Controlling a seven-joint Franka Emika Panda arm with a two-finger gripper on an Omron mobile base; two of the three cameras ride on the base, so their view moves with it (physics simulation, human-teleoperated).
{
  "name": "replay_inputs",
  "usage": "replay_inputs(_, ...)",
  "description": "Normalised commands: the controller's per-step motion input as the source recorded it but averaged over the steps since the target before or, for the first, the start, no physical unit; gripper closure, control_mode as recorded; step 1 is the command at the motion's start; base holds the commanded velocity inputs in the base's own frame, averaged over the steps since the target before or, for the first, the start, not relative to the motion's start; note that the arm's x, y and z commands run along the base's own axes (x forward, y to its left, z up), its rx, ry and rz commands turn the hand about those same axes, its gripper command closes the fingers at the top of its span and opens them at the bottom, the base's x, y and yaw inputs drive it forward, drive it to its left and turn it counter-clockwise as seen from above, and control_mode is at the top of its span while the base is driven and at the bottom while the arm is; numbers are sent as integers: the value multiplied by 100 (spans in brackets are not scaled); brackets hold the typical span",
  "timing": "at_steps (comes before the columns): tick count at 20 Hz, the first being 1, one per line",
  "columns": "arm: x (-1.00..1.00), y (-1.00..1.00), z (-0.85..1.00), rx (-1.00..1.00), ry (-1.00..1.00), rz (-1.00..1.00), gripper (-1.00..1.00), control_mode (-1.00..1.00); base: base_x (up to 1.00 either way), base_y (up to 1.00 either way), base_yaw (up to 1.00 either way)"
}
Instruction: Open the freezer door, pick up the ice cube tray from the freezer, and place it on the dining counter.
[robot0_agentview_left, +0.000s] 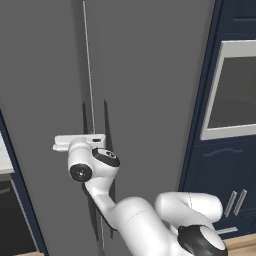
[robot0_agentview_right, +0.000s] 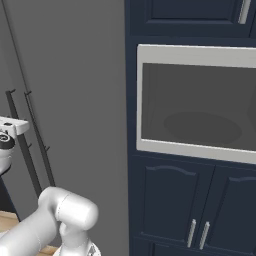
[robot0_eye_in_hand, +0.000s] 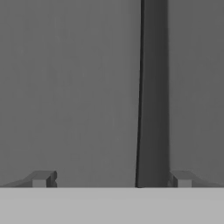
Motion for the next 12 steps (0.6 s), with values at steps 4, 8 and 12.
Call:
replay_inputs(4,0,0,0,0,0,0,100,-100,0,0,0)
replay_inputs(8,0,0,0,0,0,0,100,-100,0,0,0)
replay_inputs(12,0,0,0,0,0,0,100,-100,0,0,0)
